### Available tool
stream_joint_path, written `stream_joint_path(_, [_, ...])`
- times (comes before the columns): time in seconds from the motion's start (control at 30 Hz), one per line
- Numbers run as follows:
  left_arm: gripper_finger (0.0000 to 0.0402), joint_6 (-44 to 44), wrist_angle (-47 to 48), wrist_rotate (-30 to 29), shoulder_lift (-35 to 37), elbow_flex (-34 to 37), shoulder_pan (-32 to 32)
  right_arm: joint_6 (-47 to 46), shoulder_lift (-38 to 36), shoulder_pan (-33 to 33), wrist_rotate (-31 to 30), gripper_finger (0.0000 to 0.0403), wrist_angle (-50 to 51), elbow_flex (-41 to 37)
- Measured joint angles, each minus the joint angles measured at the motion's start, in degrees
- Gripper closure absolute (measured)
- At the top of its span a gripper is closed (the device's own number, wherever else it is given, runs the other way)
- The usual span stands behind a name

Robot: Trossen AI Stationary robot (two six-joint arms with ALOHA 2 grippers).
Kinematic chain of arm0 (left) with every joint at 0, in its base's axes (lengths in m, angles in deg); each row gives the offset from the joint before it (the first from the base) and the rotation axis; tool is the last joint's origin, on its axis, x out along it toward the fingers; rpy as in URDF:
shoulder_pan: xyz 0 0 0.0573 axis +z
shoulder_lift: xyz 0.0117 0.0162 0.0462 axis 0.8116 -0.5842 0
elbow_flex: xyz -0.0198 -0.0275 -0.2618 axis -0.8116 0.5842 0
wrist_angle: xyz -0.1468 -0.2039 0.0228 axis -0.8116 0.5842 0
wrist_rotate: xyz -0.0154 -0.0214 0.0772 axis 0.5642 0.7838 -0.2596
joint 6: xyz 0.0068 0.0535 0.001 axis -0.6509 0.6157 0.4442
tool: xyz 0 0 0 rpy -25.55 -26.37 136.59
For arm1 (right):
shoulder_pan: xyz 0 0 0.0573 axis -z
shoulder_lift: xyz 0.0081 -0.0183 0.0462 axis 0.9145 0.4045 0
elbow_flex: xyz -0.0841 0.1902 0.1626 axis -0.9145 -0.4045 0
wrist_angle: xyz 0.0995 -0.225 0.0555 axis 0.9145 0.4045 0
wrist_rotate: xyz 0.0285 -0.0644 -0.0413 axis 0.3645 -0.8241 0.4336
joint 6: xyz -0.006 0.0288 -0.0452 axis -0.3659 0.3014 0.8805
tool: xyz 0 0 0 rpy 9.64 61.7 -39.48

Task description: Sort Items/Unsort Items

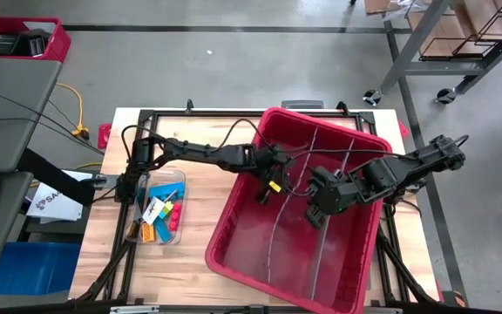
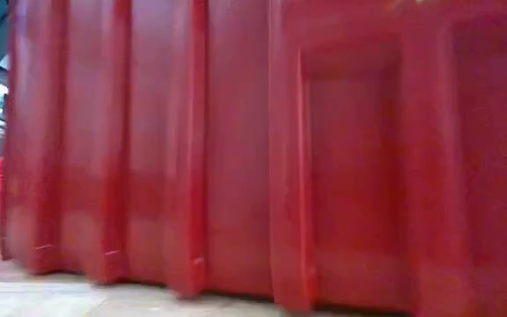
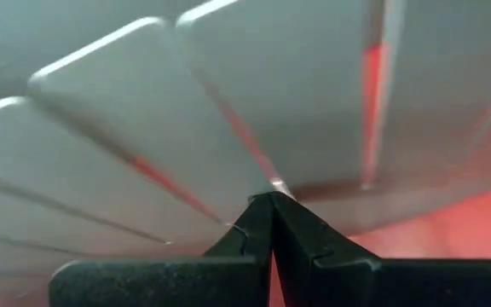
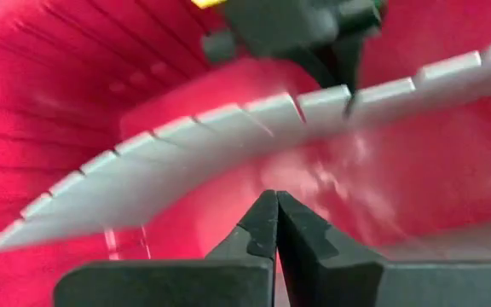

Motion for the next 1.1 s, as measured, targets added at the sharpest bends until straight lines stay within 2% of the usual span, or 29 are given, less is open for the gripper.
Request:
stream_joint_path(0.2, [0.0402,-3.8,2.3,0.1,0.1,0.1,-3.4,-1.8,1.4,-3.0,1.8,0.0403,-0.9,0.0])
stream_joint_path(0.3, [0.0402,-6.7,4.4,0.3,0.4,0.2,-5.1,-5.5,2.0,-4.9,1.8,0.0403,1.6,0.0])
stream_joint_path(0.53, [0.0401,-5.1,8.6,1.7,-0.1,0.3,-8.4,-8.1,2.7,-8.3,0.7,0.0403,3.9,-0.1])
stream_joint_path(0.77, [0.0402,-6.2,9.6,1.3,-0.1,0.3,-10.2,-8.5,2.7,-9.1,0.6,0.0403,3.3,-0.1])
stream_joint_path(0.9, [0.0402,-7.7,10.0,5.1,0.0,0.3,-11.1,-8.3,2.7,-9.5,0.3,0.0403,3.8,-0.1])
stream_joint_path(1.1, [0.0402,-10.3,8.6,5.3,0.2,0.3,-14.5,-8.0,2.7,-9.5,-1.0,0.0403,4.9,-0.1])
